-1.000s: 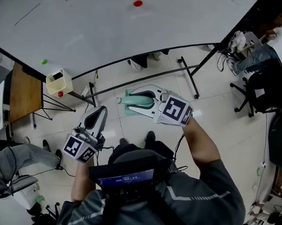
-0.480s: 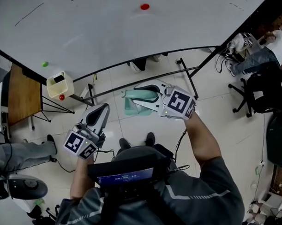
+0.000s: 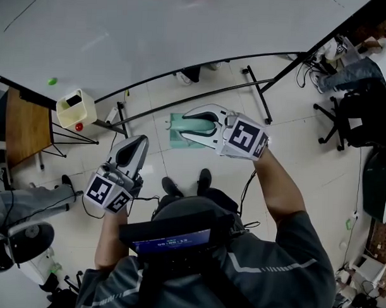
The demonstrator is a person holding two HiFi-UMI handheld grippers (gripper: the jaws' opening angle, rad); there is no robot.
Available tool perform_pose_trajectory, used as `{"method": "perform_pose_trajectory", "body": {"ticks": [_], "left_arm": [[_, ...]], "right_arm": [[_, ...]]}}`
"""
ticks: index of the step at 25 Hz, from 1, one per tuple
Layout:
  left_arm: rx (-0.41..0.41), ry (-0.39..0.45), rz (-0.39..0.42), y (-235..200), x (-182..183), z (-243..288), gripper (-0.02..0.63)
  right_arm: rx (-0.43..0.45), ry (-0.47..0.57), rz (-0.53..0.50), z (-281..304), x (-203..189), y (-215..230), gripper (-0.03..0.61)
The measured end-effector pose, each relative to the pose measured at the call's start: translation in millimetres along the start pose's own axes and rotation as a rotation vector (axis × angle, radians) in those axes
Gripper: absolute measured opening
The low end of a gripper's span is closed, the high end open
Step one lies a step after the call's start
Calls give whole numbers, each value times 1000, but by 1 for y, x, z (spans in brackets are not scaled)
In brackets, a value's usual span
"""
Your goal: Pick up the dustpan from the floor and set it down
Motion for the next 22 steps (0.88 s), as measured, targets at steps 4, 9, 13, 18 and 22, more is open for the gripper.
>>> {"method": "perform_pose_trajectory", "body": {"ticks": [4,9,13,18,22], "left_arm": [[6,-28,-36,-23,-37,16,26],[48,-81,-102,-65,-108,50,26],[71,-119,-150,-97,-166,75,26],[75,-183,-194,-121,-234,96,26],[77,-210,-198,-130,-273,112,26]], "right_arm": [[8,-34,16,25,-40,13,160],[9,-76,61,73,-123,40,160],[22,-133,79,120,-200,54,160],[70,-218,97,173,-286,51,160],[81,-246,106,201,-338,52,160]]}}
Point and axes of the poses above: the fingertips, and each gripper's own axes: z forward along the fingers, y to its right, x out of its top, the point moved 6 cm from there along -z, backward along the fingers, and after that the axes turned 8 degrees about -y, right-handed, at the moved point
